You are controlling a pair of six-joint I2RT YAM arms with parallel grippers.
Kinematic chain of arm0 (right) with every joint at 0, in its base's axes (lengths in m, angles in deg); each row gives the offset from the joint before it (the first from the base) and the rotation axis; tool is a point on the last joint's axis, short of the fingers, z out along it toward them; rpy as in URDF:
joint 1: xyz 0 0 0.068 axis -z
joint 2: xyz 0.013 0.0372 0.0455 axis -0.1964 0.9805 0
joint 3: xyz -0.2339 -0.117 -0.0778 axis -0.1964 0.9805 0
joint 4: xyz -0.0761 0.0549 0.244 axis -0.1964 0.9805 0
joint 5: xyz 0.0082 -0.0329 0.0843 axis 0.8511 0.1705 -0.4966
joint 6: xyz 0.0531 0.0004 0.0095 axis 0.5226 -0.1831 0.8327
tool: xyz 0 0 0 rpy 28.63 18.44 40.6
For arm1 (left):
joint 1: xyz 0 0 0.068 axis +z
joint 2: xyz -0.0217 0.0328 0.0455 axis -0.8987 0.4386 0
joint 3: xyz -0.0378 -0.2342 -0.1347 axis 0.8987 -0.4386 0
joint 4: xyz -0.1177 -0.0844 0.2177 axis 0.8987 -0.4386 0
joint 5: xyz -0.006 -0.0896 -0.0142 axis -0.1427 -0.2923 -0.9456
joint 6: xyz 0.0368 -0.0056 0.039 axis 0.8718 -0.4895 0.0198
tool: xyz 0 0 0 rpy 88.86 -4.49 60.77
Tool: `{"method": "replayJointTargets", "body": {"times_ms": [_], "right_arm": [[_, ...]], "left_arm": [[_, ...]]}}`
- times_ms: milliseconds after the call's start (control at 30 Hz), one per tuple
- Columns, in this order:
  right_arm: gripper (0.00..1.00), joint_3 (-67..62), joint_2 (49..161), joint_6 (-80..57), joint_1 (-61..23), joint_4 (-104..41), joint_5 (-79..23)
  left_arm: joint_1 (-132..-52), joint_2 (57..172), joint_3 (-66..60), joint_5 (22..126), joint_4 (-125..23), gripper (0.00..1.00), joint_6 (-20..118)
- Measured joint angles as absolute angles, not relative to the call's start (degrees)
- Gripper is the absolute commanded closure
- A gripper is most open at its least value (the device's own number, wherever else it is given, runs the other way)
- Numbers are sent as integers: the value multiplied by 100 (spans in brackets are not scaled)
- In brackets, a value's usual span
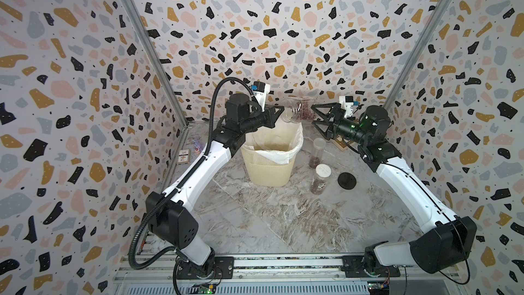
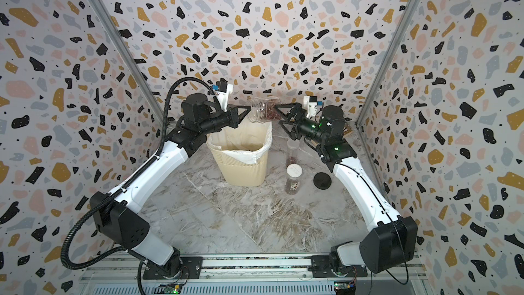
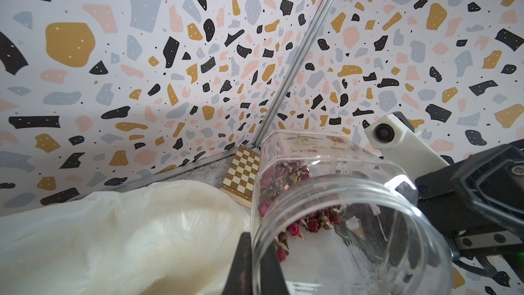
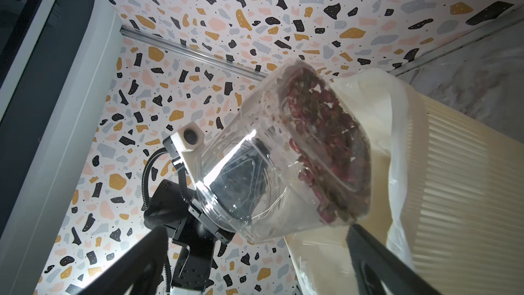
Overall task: Empty the moldy dried flower tea in the jars
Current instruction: Pour the moldy dried flower tea into the trash bin.
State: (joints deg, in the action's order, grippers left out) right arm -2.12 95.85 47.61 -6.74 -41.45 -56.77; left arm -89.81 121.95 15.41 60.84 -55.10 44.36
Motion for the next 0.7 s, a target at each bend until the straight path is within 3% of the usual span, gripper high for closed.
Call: {"method": "replayJointTargets", "body": {"times_ms": [700], "right_arm": [[1,-182,10195,6473,-669,-5421,-5885]], "left_arm": [[-9344,11843,253,6737,-3394,100,5074]]}}
